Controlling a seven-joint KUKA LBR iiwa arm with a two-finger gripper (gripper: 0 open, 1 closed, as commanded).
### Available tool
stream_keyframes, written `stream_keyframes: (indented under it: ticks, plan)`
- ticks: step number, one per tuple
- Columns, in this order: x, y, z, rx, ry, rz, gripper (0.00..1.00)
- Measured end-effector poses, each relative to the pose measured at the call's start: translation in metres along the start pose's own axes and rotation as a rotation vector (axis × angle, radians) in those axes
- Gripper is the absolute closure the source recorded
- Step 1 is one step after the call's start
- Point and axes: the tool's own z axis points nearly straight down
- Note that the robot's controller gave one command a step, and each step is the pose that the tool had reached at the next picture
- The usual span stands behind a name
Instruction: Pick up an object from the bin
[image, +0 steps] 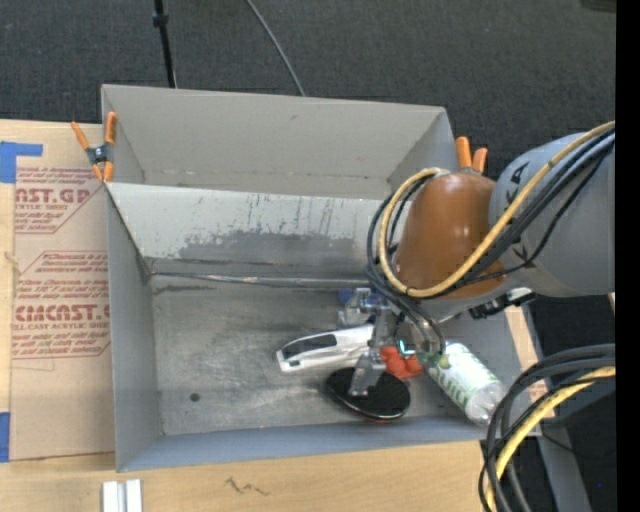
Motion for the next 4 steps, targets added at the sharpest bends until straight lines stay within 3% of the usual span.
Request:
stream_keyframes:
  ticks: [1,2,3,4]
  plan:
    - [-0.002,0.0,-0.003,0.0,-0.007,0.0,0.0]
    - [-0.02,0.002,0.047,-0.01,0.009,-0.365,1.0]
    - [-0.02,0.004,0.053,-0.012,-0.004,-0.365,0.0]
    - [-0.018,0.002,0.057,-0.009,0.002,-0.367,1.0]
